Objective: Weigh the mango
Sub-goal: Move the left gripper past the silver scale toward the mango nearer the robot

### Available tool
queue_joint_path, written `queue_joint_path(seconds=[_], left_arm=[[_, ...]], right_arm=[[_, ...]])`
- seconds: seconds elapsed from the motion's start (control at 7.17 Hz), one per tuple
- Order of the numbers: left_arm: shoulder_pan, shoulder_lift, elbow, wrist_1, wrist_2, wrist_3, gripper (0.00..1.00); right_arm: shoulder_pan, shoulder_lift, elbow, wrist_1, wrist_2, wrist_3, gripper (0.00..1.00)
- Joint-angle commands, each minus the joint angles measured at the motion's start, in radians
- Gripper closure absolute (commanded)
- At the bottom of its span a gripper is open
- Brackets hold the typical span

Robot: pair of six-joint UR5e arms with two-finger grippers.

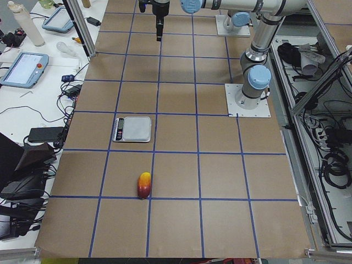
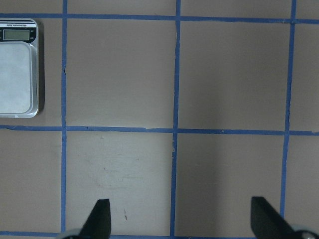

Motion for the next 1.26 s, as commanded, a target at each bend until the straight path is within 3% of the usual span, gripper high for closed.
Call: queue_joint_path(seconds=[0.0, 0.42, 1.12], left_arm=[[-0.001, 0.001, -0.004, 0.000, 0.001, 0.011, 0.00], [0.005, 0.007, -0.013, 0.000, 0.006, 0.073, 0.00], [0.166, 0.044, -0.013, -0.119, 0.013, 0.517, 0.00]], right_arm=[[0.000, -0.001, 0.000, 0.000, -0.001, 0.000, 0.00], [-0.002, 0.000, 0.000, 0.000, 0.000, 0.000, 0.00], [0.000, 0.000, 0.000, 0.000, -0.001, 0.000, 0.00]])
